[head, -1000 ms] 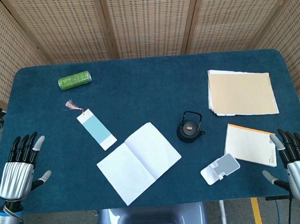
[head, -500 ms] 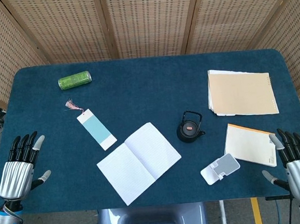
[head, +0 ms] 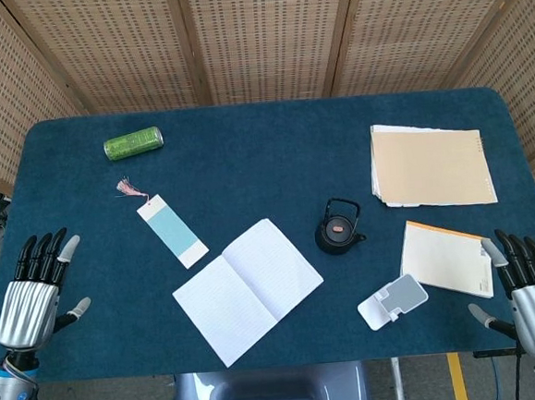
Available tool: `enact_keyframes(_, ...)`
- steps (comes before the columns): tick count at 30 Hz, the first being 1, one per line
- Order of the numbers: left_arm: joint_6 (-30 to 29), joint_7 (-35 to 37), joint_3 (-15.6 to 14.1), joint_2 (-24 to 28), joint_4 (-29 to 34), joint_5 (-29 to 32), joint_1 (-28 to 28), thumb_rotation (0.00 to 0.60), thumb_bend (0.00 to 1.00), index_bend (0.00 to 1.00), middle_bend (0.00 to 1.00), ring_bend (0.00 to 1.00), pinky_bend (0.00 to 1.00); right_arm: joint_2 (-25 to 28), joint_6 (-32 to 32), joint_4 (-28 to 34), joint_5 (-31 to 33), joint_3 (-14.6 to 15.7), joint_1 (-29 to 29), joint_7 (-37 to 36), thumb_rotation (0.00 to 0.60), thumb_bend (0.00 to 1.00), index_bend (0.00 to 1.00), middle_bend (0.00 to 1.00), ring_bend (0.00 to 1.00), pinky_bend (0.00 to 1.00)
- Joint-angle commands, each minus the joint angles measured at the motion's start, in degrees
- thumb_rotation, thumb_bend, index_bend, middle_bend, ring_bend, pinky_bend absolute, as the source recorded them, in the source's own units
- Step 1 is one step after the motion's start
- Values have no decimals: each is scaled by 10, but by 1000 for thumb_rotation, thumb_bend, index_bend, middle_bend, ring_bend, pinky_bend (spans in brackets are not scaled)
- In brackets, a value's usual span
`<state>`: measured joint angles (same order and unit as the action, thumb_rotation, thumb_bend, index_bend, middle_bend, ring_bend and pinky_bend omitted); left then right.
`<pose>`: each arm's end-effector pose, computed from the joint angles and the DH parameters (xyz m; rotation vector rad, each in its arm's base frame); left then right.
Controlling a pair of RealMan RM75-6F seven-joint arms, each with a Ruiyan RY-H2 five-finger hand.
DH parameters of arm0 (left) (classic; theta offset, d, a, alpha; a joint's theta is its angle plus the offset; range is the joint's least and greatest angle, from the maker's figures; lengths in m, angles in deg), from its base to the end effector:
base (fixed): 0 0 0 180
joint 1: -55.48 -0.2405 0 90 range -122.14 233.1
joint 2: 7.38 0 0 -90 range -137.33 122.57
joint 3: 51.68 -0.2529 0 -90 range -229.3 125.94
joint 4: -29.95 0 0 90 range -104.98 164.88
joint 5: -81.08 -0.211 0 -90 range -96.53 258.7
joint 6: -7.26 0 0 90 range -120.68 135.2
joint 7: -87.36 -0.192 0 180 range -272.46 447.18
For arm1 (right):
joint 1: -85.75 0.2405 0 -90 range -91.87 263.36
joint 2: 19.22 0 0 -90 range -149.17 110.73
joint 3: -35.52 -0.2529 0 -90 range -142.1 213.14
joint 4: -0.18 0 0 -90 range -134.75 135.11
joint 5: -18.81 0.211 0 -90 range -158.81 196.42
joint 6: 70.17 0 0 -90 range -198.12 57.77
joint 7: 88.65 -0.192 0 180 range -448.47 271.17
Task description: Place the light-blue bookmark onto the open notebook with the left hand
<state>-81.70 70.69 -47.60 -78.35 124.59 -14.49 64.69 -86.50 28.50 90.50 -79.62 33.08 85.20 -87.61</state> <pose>-0.2333 0.2462 0.1239 -1.5245 -0.5995 -1.0144 -0.2756 -0.1927 0.1668 1.3732 -0.7112 1.0982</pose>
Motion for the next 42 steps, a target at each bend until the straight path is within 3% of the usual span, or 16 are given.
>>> enact_keyframes(1, 24, 14, 9, 4, -34, -3, 23, 600, 3, 0, 0, 0, 0, -1, -3, -3, 3, -1, 1, -1, 600, 108, 25, 0, 0, 0)
enact_keyframes(11, 97, 86, 13, 12, -154, -36, 101, 600, 3, 15, 0, 0, 0, -5, -12, -9, 17, -6, 4, -4, 600, 108, 33, 0, 0, 0)
enact_keyframes(17, 135, 110, -3, -1, -236, -70, 149, 600, 8, 116, 0, 0, 0, -10, -24, -19, 30, -8, 8, -4, 600, 108, 33, 0, 0, 0)
enact_keyframes(22, 194, 138, -15, -34, -297, -76, 197, 600, 10, 198, 0, 0, 0, -15, -38, -33, 53, -15, 11, -8, 600, 108, 34, 0, 0, 0)
enact_keyframes(42, 328, 211, -39, -137, -435, -52, 320, 600, 43, 251, 0, 0, 0, -32, -71, -77, 110, -32, 18, -15, 600, 108, 35, 0, 0, 0)
